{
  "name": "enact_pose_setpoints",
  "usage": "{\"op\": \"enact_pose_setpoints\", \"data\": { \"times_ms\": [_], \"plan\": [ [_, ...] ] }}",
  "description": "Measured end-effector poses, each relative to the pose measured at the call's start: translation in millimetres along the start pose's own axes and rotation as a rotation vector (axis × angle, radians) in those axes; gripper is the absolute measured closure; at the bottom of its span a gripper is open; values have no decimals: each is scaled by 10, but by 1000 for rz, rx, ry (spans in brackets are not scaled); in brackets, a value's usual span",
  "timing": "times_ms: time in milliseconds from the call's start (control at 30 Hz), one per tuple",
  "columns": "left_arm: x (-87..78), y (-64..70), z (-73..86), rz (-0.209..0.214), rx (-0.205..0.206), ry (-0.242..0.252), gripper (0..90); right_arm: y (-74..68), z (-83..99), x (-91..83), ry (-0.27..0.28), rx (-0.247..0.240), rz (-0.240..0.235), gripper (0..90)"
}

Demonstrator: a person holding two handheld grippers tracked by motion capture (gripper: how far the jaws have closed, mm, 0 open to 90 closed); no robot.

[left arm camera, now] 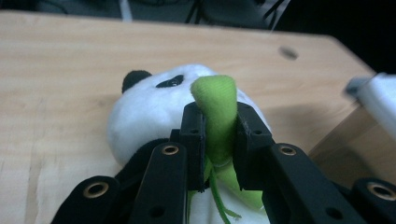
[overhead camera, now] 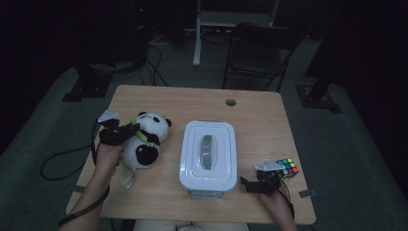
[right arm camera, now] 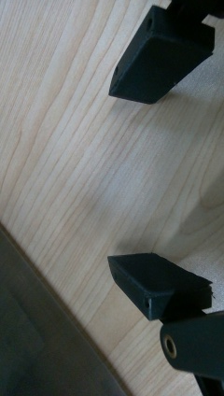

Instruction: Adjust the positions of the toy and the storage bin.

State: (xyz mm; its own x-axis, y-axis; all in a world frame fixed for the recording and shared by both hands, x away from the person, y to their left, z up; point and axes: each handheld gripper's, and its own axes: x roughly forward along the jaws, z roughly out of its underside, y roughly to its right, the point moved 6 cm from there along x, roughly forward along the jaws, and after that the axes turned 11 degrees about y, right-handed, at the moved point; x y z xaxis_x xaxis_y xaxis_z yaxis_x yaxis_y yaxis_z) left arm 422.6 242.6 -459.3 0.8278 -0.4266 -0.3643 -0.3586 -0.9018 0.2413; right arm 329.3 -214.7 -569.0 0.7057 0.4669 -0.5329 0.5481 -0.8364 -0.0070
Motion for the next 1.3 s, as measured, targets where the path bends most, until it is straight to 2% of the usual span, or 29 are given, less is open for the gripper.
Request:
{"op": "enact_pose_setpoints", "data": {
  "times_ms": [67,200,333,400,533,633,700,800,867,933,1000,1033,1133,1300],
  "plan": [
    [-8,-20,30,-14,19,15,755,0,0,0,0,0,0,159],
    [-38,-28,21,-11,15,13,719,0,0,0,0,1,0,159],
    [-90,5,-14,21,13,28,544,0,0,0,0,1,0,159],
    [-133,48,-27,27,32,48,454,0,0,-1,-1,1,1,158],
    [-194,134,-17,49,61,52,301,0,0,-1,-1,1,0,158],
    [-233,189,-21,61,66,54,251,0,0,-1,-1,1,1,158],
    [-257,234,-13,75,76,45,186,0,0,0,-1,1,1,158],
    [-291,312,10,95,122,36,180,0,0,0,-1,1,1,158],
    [-299,372,40,124,143,12,106,0,0,0,-1,1,1,158],
    [-310,416,77,126,178,-7,94,0,0,0,0,1,1,158],
    [-321,464,120,150,186,-28,3,0,0,0,0,1,1,158],
    [-332,489,135,163,190,-25,3,0,0,0,0,1,1,158],
    [-380,586,168,216,239,-5,4,1,0,0,0,0,1,158],
    [-480,799,261,280,319,-17,4,0,0,0,-1,1,1,158]
  ]
}}
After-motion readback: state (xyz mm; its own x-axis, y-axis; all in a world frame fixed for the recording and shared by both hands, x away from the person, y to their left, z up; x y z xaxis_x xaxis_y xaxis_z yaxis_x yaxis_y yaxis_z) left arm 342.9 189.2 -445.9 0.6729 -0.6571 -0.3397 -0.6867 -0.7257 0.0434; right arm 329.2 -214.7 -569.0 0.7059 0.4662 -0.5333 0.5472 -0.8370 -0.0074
